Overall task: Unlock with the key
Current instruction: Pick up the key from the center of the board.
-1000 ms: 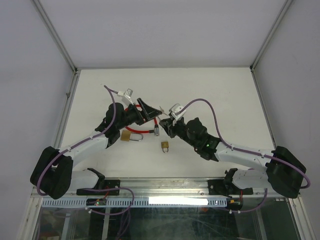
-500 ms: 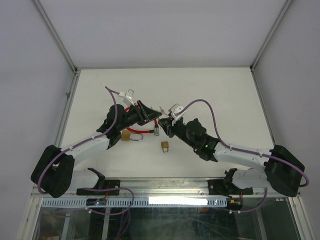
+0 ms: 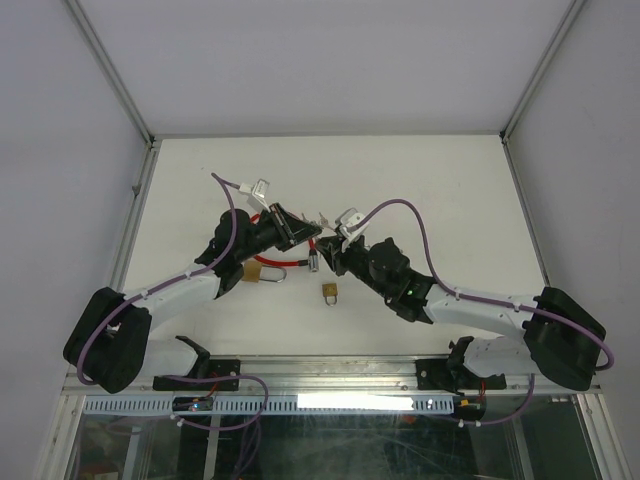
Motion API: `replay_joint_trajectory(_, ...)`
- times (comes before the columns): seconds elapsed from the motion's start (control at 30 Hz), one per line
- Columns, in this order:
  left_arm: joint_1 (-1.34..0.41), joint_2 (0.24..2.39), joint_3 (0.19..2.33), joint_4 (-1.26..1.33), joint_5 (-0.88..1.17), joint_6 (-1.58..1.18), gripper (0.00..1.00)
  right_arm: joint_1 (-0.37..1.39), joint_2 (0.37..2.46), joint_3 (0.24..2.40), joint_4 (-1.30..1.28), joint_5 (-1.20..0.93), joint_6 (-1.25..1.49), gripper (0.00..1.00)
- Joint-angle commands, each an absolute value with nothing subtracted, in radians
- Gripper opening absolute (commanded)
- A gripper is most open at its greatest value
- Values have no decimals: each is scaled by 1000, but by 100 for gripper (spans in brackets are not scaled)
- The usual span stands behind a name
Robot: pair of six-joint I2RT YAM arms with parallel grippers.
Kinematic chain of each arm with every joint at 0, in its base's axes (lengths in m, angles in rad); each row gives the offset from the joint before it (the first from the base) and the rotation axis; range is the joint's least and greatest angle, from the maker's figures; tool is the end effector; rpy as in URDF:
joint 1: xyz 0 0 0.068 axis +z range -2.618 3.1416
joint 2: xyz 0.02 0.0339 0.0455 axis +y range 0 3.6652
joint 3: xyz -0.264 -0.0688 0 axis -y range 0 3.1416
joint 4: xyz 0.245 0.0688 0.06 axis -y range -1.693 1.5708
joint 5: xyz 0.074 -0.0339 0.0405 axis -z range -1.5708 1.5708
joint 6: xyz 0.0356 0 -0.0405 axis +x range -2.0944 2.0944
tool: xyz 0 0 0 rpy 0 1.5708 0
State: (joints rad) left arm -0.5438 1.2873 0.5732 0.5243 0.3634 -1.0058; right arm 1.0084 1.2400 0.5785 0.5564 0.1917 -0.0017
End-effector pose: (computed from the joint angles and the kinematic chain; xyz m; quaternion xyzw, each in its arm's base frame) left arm 0.2296 -0.1536 0.2316 -0.0616 0.7644 -0.5378 0.3502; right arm 0.1512 0.2272 0.2486 -0.3020 0.6785 0.2589 0.6176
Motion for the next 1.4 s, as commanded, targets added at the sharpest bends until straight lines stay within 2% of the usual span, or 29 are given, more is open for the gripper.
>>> replay_joint_trajectory(0.0,-555,1276,572,604,371,-979,2,1015,1228,602,629,220,15,12)
replay_joint_trajectory(0.17,-555,1248,563,629,369,-931,0,1015,1194,602,602,212,25,33)
replay_joint_trajectory(0.2,-555,1239,558,641,368,-919,0,1015,1184,604,591,212,25,33)
replay_joint_trajectory(0.23,-555,1230,554,647,364,-915,0,1015,1177,605,579,212,30,43)
replay_joint_trajectory(0.37,-555,1197,557,610,335,-852,0,1015,1137,605,546,207,53,60)
replay_joint_trajectory(0.43,-555,1183,565,582,322,-831,0,1015,1116,609,520,210,65,75)
replay_joint_trajectory(0.97,-554,1127,544,596,283,-815,0,994,990,684,246,210,65,75)
replay_joint_trajectory(1.3,-544,1142,528,637,298,-837,0,953,1053,678,292,210,65,75)
replay_joint_trajectory(1.33,-537,1151,524,662,320,-859,0,933,1064,679,308,142,383,94)
replay_joint_trajectory(1.37,-526,1160,519,686,343,-880,0,920,1071,674,329,93,434,95)
